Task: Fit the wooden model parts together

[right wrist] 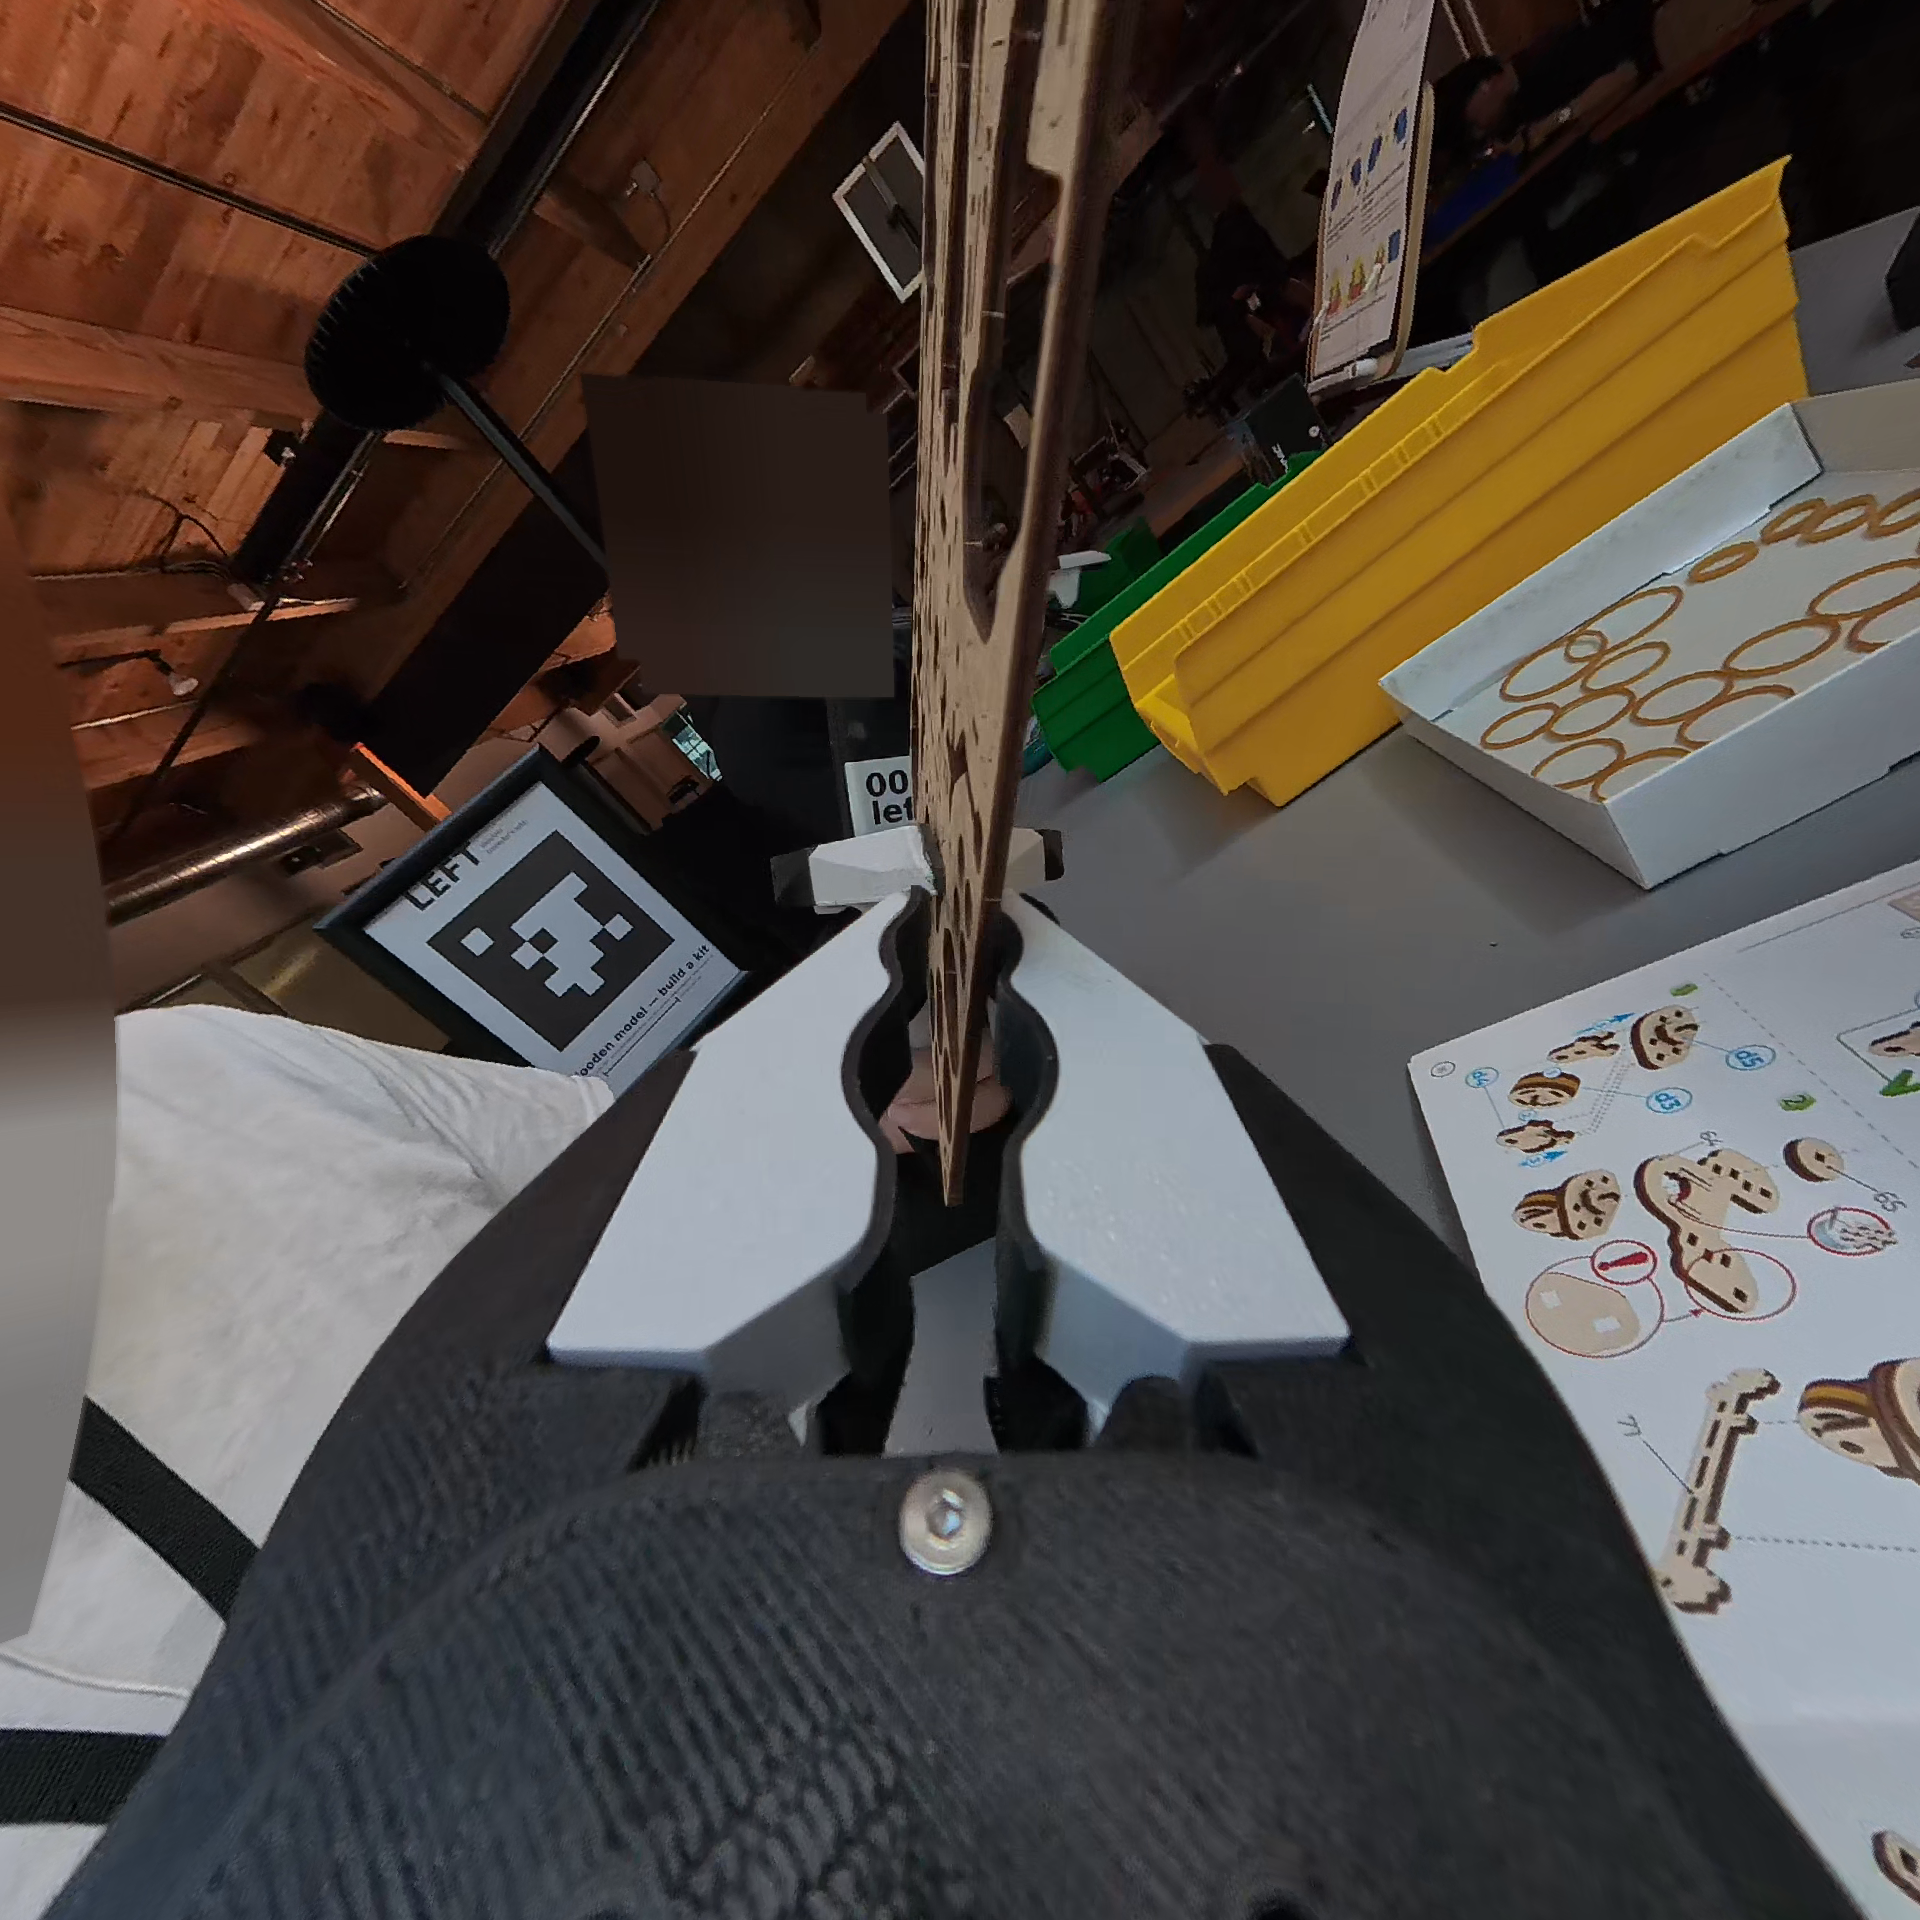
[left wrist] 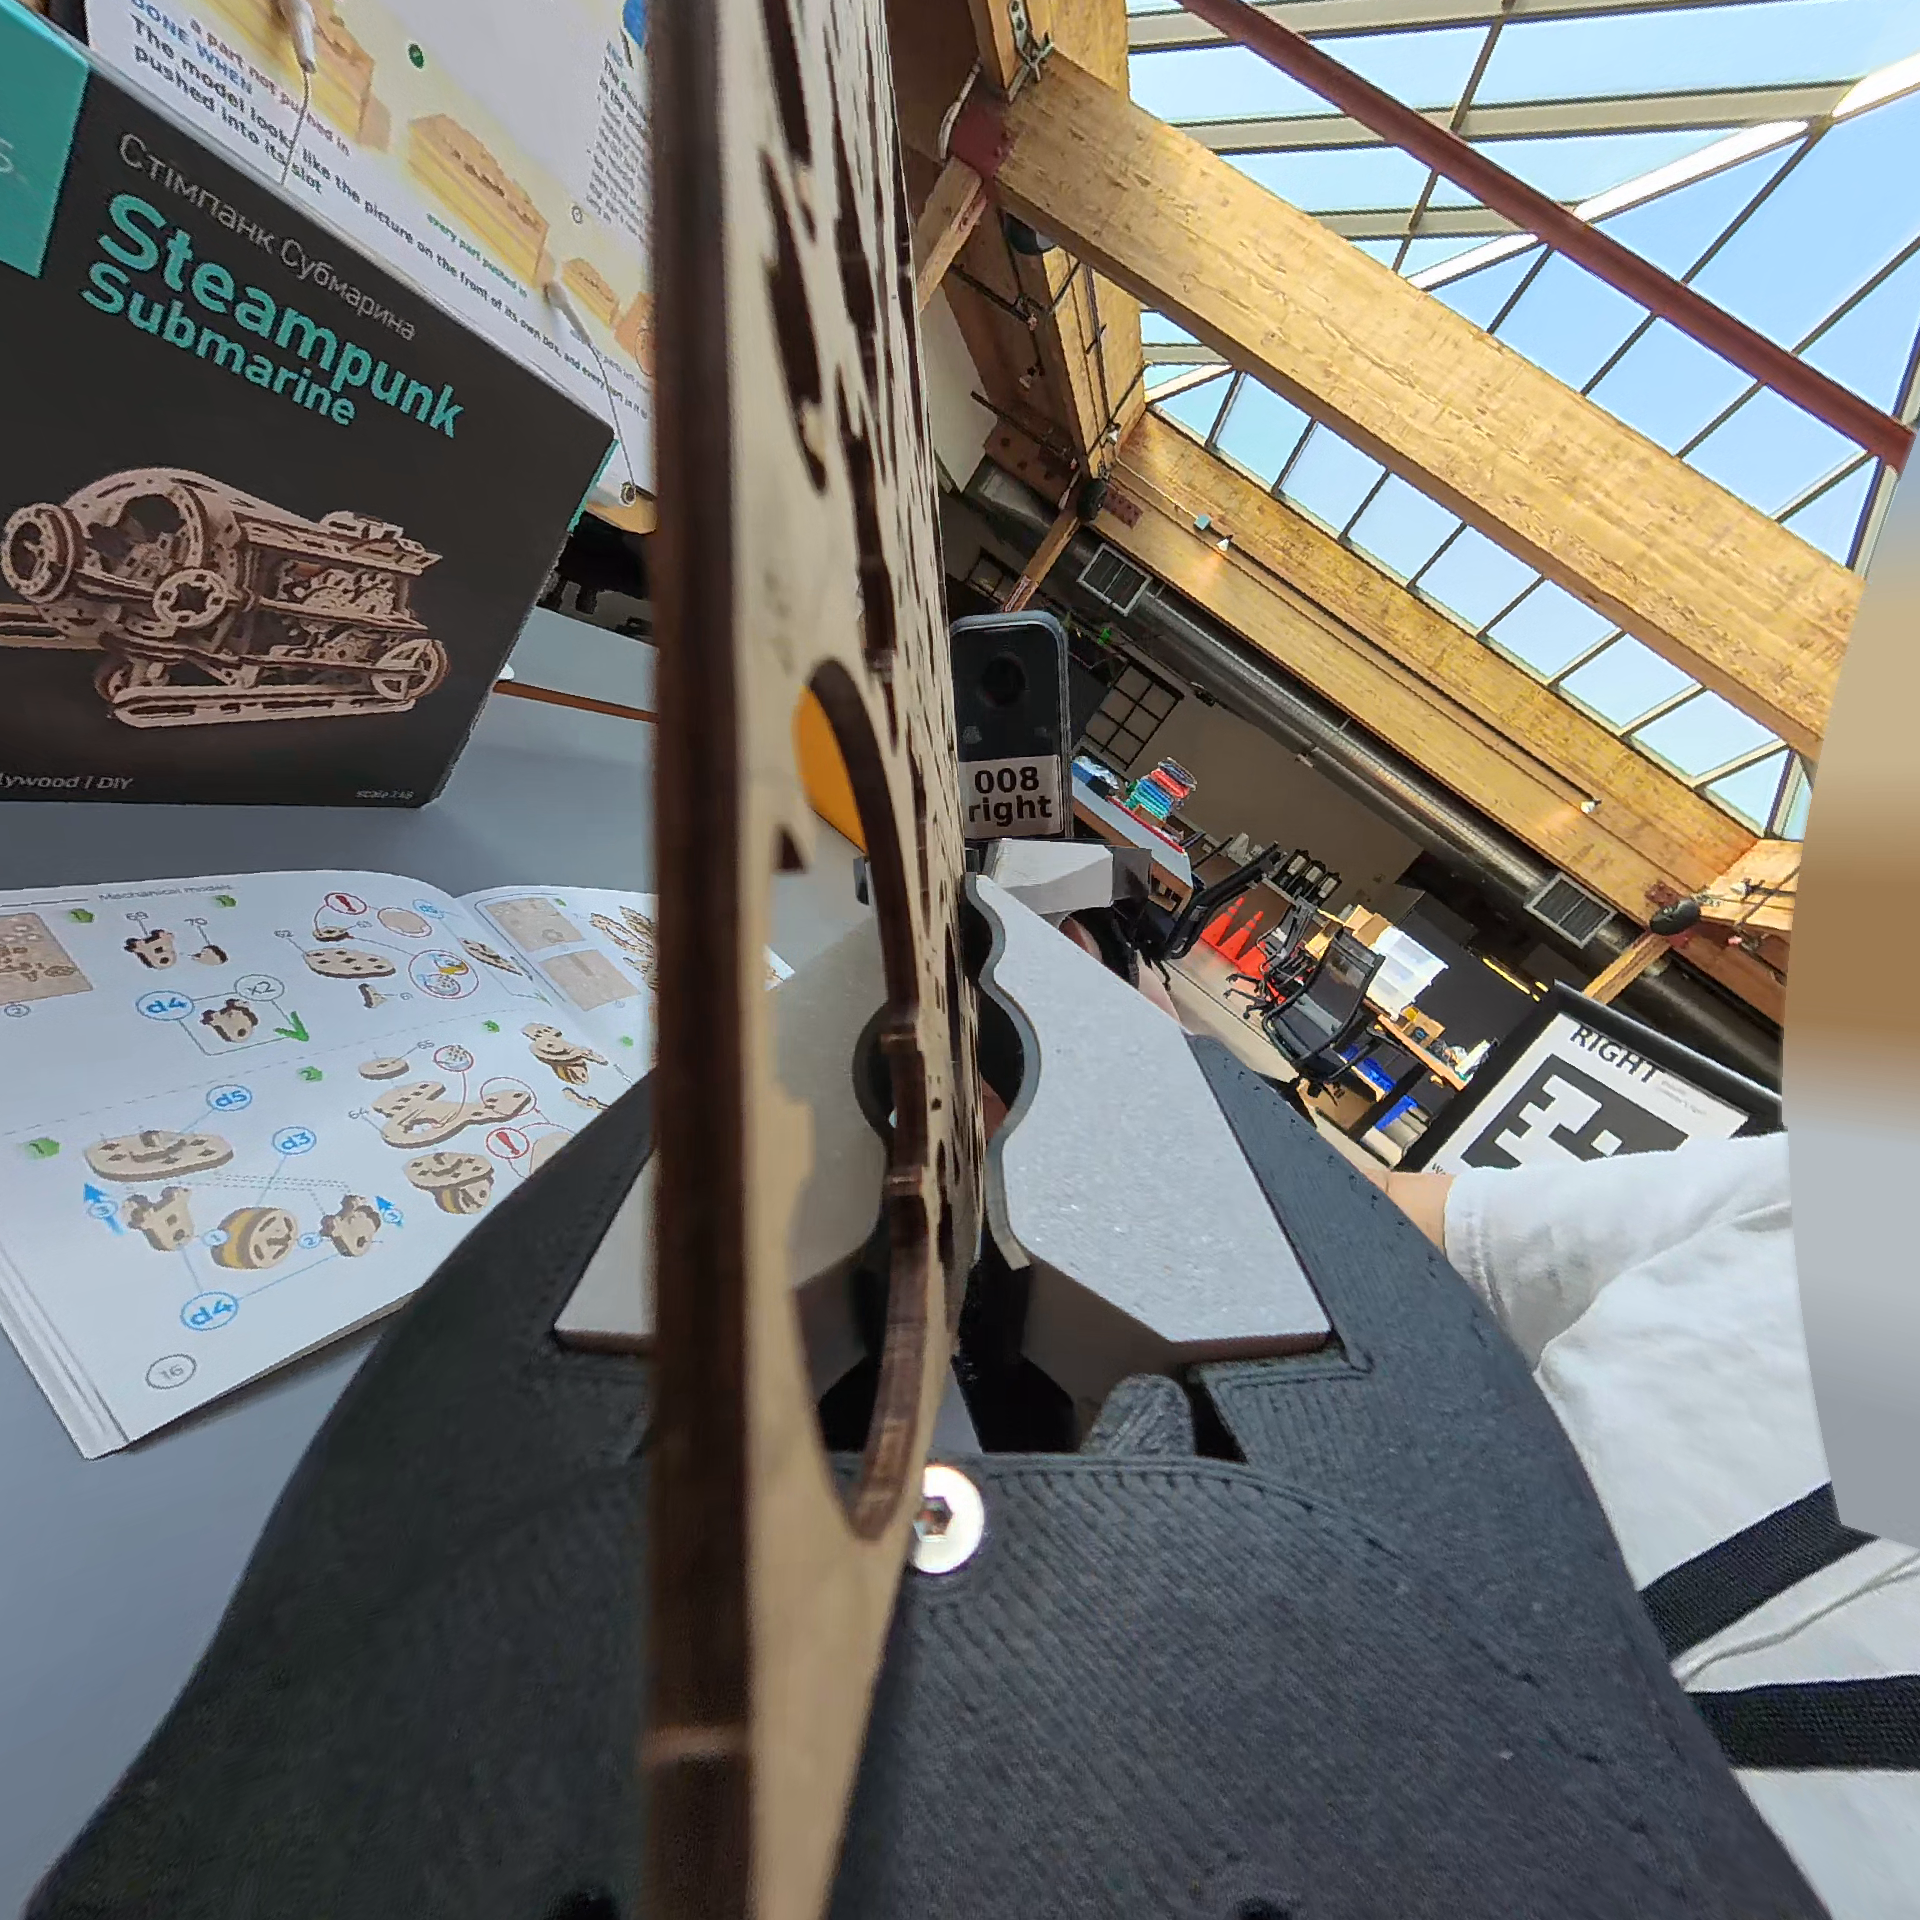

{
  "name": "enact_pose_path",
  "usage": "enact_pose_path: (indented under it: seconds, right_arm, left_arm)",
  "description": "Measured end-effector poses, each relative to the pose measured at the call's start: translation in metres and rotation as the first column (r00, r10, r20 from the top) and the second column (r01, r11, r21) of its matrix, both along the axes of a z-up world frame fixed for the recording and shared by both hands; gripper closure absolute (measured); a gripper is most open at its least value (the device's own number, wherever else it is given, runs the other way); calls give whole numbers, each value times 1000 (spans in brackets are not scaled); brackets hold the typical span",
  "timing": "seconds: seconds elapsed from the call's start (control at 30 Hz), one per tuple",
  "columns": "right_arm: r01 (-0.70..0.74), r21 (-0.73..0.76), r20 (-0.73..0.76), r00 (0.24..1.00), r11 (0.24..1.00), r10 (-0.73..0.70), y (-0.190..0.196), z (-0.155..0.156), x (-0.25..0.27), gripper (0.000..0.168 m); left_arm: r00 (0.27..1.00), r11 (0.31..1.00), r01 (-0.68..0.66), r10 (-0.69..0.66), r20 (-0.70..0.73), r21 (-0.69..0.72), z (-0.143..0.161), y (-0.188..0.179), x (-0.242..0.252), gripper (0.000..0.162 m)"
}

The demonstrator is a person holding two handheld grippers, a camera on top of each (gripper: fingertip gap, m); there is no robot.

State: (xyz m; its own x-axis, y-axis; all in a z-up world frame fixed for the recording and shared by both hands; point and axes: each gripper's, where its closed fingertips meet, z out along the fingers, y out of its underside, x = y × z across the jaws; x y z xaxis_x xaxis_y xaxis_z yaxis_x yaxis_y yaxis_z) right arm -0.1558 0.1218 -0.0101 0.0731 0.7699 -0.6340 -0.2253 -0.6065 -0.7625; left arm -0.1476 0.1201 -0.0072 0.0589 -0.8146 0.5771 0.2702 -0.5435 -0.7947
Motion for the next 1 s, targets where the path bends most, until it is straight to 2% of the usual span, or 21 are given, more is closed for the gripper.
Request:
enact_pose_path:
  seconds: [0.03, 0.4, 0.63, 1.0]
  right_arm:
    - [-10, -13, -20, 1000, 1000, 10, -1, 1, 1, 165]
    - [-24, -55, -26, 999, 998, 23, 0, -2, 3, 164]
    - [-48, -168, -112, 993, 985, 29, 4, -5, 5, 164]
    - [-36, -198, -70, 997, 980, 23, 6, -15, 4, 164]
  left_arm:
    - [1000, 1000, 3, -3, 5, 3, 1, -1, 0, 160]
    - [1000, 1000, -19, 19, -8, 12, -1, 0, -1, 161]
    - [997, 998, -52, 53, -48, 30, -5, 2, 0, 161]
    - [989, 993, -121, 122, -88, 17, -13, 4, 0, 161]
